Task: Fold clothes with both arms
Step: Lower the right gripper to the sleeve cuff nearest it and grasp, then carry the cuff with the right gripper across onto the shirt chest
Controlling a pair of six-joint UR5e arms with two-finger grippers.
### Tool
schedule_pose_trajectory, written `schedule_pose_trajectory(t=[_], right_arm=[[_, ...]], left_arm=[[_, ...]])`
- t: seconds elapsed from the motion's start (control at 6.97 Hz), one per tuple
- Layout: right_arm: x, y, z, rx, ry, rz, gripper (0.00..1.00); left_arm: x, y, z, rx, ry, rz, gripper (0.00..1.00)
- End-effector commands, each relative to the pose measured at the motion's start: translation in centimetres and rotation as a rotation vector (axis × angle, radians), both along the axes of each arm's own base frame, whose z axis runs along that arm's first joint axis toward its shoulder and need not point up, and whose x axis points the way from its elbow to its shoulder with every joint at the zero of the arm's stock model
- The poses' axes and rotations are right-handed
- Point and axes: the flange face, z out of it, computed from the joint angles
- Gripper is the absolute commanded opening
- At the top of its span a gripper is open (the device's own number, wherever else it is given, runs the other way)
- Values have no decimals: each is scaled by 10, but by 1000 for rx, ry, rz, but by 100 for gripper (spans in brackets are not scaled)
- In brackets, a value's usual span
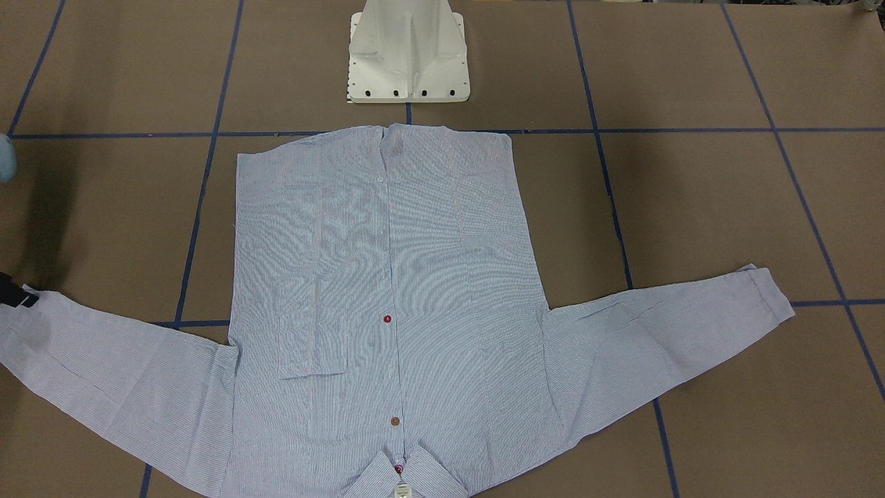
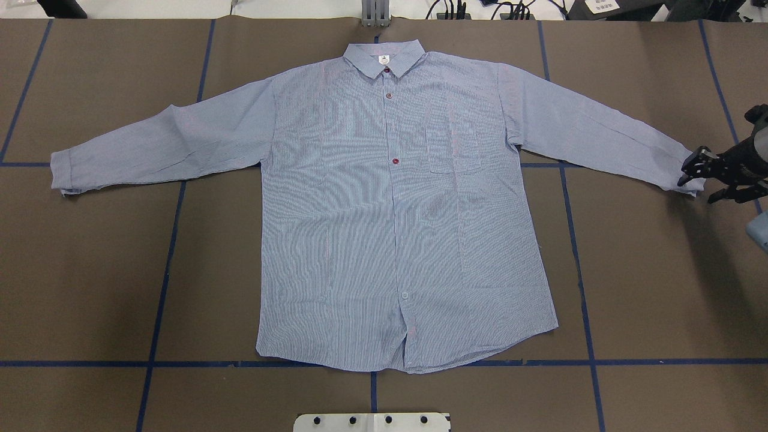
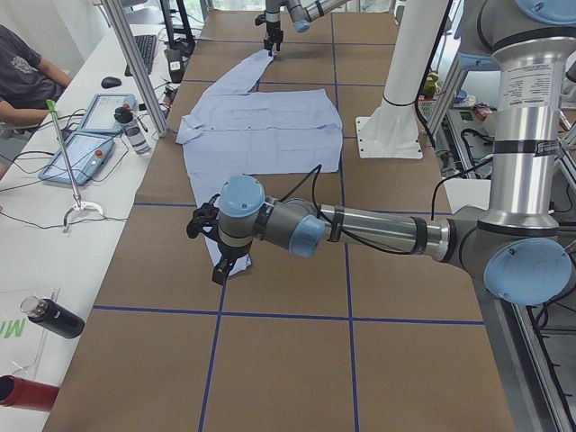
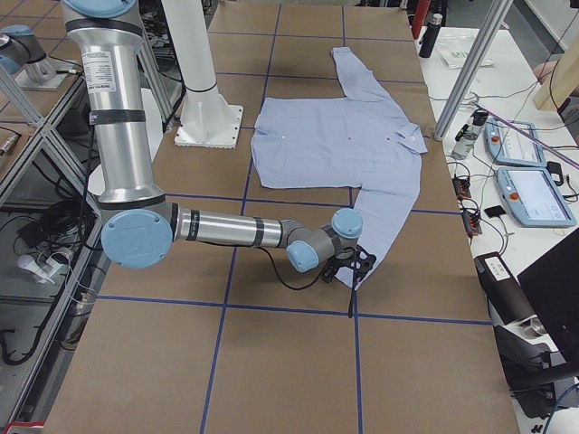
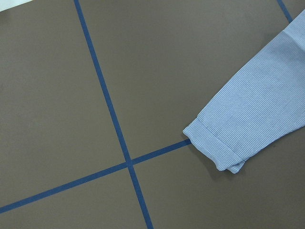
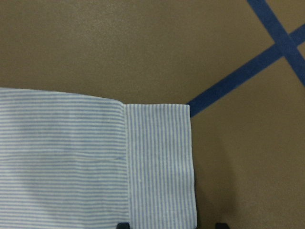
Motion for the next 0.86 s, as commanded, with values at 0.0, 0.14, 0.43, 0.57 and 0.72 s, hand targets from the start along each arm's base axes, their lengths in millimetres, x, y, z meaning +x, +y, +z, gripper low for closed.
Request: schedule_pose_trajectory(t=[0.0, 0.14, 0.43, 0.57, 0.72], right_arm=[[0, 0, 1, -1, 3, 2, 32], [1, 0, 2, 1, 10, 4, 5], [0, -2, -5, 11, 3, 7, 0], [-5, -16, -34, 55, -18, 12, 0], [-8, -24, -68, 103, -42, 16, 0]], left_arm=[[0, 0, 1, -2, 0, 0, 100], [0, 0, 0, 0, 0, 0, 100], [0, 0, 0, 0, 0, 0, 100], [0, -1, -1, 1, 0, 0, 100], [0, -1, -2, 4, 0, 0, 100]])
